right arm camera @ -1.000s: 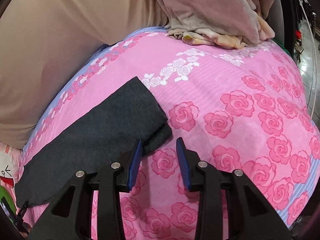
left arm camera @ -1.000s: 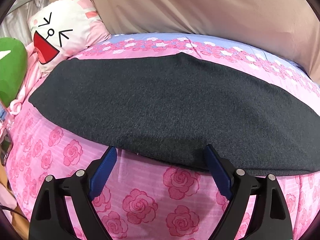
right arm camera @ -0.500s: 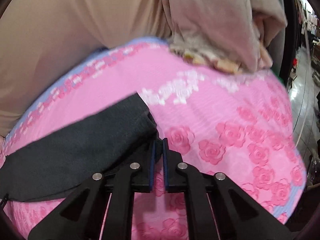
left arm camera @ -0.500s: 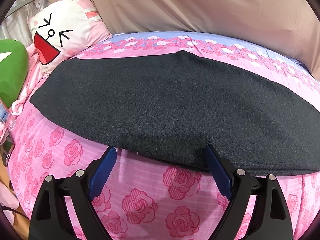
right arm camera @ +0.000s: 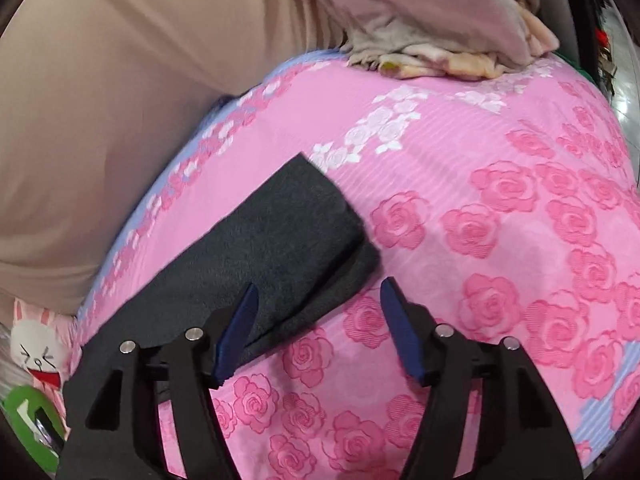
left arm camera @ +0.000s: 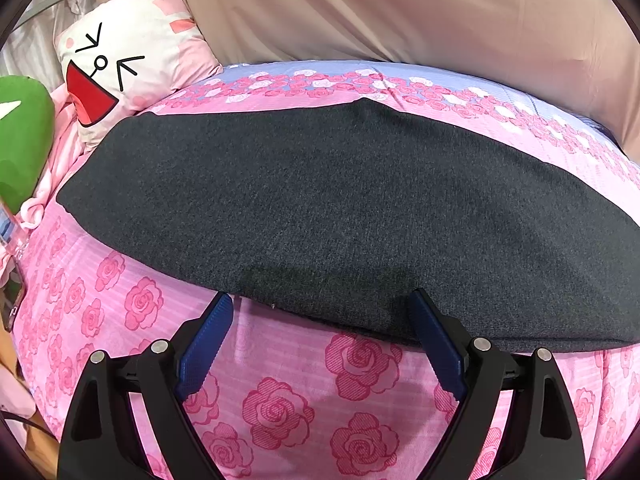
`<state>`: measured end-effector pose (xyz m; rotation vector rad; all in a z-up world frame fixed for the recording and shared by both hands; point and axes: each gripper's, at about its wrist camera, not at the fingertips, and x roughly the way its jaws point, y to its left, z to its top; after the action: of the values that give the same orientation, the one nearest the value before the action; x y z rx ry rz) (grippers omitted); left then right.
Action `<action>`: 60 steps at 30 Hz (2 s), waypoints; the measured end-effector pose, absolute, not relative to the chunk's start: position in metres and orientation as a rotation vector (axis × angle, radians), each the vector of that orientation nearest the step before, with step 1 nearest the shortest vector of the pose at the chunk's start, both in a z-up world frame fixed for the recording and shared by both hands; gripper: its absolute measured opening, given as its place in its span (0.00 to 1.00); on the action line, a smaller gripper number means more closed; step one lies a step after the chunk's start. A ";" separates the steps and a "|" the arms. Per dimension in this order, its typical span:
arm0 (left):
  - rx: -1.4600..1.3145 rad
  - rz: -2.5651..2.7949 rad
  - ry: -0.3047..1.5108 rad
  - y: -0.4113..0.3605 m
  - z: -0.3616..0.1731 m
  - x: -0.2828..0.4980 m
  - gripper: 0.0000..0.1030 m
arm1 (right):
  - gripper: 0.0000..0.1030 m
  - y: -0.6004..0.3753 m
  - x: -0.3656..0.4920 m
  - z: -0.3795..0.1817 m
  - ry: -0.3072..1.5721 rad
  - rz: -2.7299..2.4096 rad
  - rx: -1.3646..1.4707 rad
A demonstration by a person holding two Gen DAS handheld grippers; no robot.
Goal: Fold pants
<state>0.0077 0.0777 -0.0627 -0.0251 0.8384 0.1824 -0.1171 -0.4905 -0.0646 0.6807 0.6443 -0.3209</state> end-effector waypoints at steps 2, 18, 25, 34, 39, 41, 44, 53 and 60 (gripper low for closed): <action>-0.033 0.178 0.840 0.078 -0.064 0.008 0.84 | 0.61 -0.484 -0.105 -0.065 0.658 -0.310 0.666; -0.111 0.134 0.848 0.088 -0.066 0.007 0.84 | 0.06 -0.432 -0.086 -0.017 0.555 -0.246 0.610; -0.194 0.090 0.807 0.099 -0.064 0.002 0.84 | 0.06 -0.273 -0.012 0.045 0.549 0.148 0.440; -0.238 0.045 0.787 0.107 -0.064 -0.003 0.84 | 0.09 -0.073 0.075 -0.022 0.814 0.431 0.187; -0.262 0.028 0.779 0.111 -0.063 -0.005 0.84 | 0.19 -0.062 0.057 -0.050 0.863 0.409 0.117; -0.269 0.024 0.777 0.112 -0.063 -0.005 0.84 | 0.50 -0.083 0.036 -0.038 0.826 0.399 0.171; -0.271 0.021 0.776 0.111 -0.063 -0.005 0.84 | 0.65 -0.127 -0.007 -0.015 0.723 0.329 0.218; -0.289 0.013 0.771 0.115 -0.063 -0.006 0.85 | 0.60 -0.244 -0.047 -0.041 0.746 0.059 0.370; -0.324 0.005 0.756 0.119 -0.063 -0.008 0.85 | 0.59 -0.247 -0.031 -0.073 0.786 0.108 0.491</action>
<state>-0.0082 0.1187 -0.0628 -0.3240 0.7563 0.0052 -0.0308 -0.2470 -0.0735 0.4913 0.7862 0.1077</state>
